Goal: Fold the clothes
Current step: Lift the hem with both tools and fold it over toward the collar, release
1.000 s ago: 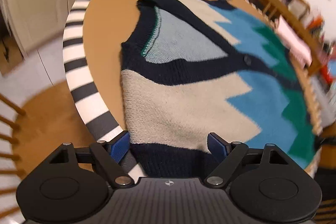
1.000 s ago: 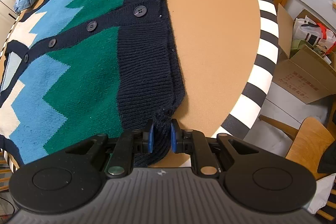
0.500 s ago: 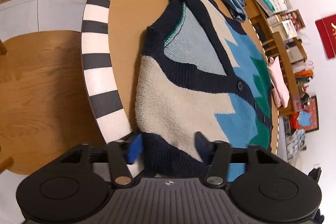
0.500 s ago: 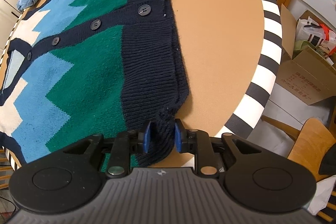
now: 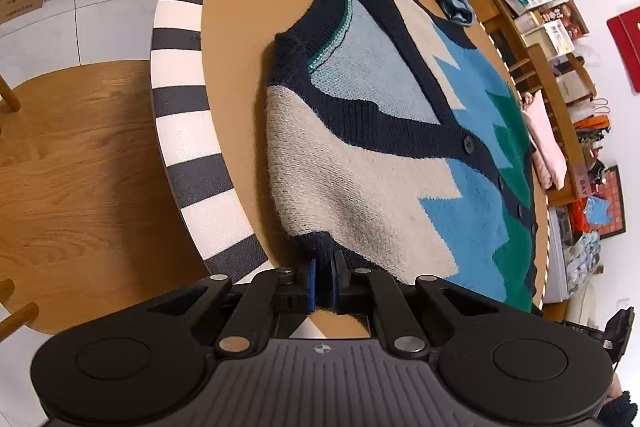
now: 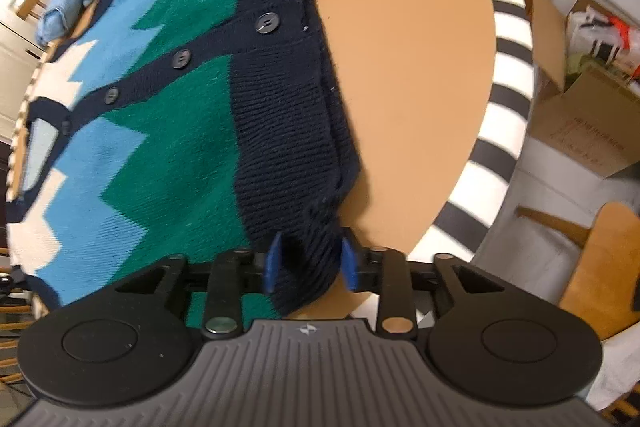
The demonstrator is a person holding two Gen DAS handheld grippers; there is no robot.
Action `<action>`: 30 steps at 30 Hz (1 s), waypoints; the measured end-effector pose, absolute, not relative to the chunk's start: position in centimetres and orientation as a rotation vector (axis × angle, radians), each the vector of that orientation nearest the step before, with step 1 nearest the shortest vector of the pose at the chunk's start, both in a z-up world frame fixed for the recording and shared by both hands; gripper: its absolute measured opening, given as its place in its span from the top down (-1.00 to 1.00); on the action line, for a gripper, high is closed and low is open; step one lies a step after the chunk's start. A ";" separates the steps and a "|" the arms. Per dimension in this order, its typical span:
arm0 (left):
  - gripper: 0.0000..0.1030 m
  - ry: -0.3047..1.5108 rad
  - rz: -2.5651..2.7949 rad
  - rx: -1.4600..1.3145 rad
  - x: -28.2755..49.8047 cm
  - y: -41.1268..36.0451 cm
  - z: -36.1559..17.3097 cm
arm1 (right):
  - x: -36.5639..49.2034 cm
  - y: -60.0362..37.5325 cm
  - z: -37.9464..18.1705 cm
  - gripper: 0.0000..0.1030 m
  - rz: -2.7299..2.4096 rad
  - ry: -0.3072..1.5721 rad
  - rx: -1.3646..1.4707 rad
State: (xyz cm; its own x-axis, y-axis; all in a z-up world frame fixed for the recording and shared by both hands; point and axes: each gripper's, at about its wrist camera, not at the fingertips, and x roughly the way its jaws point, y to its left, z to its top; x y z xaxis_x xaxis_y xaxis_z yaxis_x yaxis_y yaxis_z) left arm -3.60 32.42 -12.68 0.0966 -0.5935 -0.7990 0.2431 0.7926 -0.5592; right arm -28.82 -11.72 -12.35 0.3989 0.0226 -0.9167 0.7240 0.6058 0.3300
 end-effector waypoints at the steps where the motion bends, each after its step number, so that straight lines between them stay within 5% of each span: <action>1: 0.85 1.342 -0.634 -0.319 -3.6 32.4 -12.7 | -29.2 -11.8 -12.4 0.30 -0.520 1.062 0.851; 5: 0.85 1.348 -0.629 -0.327 -3.5 32.4 -12.9 | -31.4 -12.7 -13.3 0.38 -0.543 0.945 1.051; 10: 0.86 1.343 -0.630 -0.314 -3.6 32.1 -12.9 | -32.1 -12.3 -13.9 0.80 -0.579 0.903 1.084; 30: 0.89 1.216 -0.725 -0.337 -4.8 34.2 -5.6 | -33.5 -10.3 -7.7 0.85 -0.547 0.773 0.946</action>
State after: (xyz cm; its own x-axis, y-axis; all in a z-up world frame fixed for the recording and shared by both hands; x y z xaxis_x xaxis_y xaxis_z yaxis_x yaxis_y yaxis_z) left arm -4.83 34.17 -5.58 0.1631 -0.6659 -0.7279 0.3239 0.7331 -0.5981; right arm -33.50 -10.29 -7.65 0.6146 -0.0837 -0.7844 0.7119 0.4871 0.5059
